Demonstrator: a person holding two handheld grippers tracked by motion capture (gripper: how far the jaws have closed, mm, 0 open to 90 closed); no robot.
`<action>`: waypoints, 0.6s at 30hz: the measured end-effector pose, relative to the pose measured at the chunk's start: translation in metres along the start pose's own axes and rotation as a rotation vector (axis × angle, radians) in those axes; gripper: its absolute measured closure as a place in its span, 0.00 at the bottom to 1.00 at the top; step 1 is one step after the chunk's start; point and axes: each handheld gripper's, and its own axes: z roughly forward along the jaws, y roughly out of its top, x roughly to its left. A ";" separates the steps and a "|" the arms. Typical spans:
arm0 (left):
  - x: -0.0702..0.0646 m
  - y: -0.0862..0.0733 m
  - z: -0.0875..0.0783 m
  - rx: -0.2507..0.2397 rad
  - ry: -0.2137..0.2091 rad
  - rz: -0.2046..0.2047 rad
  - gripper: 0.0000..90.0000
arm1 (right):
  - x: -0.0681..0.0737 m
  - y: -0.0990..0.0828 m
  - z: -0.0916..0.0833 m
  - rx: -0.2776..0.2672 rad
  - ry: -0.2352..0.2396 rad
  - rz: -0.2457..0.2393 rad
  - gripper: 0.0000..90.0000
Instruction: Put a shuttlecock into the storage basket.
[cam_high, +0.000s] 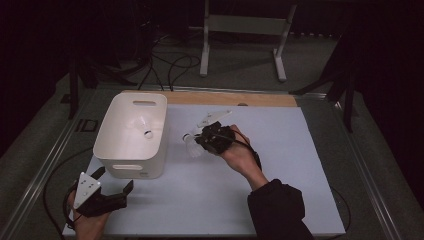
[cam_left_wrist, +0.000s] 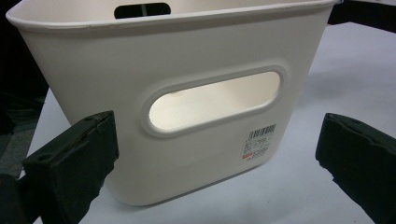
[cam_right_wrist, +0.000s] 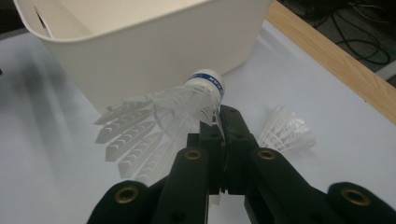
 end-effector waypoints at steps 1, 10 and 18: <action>0.000 0.000 0.000 0.000 0.001 0.001 0.00 | 0.000 0.001 -0.001 -0.005 0.006 0.006 0.99; 0.000 0.000 0.000 0.001 0.001 0.002 0.00 | -0.001 0.010 -0.006 -0.016 0.005 0.008 0.99; 0.000 0.000 0.000 -0.001 0.001 0.001 0.00 | 0.001 0.020 -0.010 -0.019 0.000 -0.002 0.99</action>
